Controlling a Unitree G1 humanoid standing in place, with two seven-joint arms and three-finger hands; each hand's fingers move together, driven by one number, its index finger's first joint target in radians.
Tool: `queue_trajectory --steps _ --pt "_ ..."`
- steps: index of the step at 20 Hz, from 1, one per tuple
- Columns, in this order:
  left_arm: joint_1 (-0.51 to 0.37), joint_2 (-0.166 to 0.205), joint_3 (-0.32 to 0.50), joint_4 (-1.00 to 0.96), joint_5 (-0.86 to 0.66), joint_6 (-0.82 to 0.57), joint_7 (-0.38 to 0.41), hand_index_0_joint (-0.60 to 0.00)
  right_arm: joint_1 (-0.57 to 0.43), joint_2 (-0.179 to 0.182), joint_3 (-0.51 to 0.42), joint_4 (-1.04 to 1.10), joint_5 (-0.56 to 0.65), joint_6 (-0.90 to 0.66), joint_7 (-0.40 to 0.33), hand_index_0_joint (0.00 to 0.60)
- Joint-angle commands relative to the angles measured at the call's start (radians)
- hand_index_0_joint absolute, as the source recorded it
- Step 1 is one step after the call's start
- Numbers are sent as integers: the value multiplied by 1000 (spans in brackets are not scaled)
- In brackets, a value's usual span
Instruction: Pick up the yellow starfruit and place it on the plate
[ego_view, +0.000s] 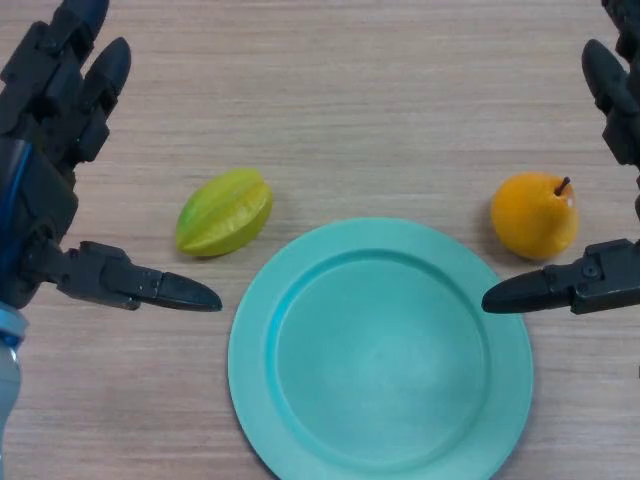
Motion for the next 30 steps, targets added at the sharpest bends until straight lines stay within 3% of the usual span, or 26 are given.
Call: queue_trajectory --steps 1,8,10,14,25,30 --pt "-30 36 50 -40 -22 -111 13 0 -40 -21 -46 -60 18 -111 -8 0" --pt "-47 47 37 42 12 -123 -7 0 -38 -15 -35 -53 9 -121 -10 0" --pt "-85 59 8 151 116 -216 -16 0 -23 -12 -35 -52 3 -130 -5 0" --pt "-174 67 -30 320 180 -281 21 0 -22 -13 -42 -45 17 -136 -13 0" --pt "-382 17 -146 832 422 -368 198 0 -12 -19 -65 -26 25 -151 1 0" --pt "-447 -3 -180 1004 508 -429 206 0 -25 -26 -86 -30 50 -133 -2 0"
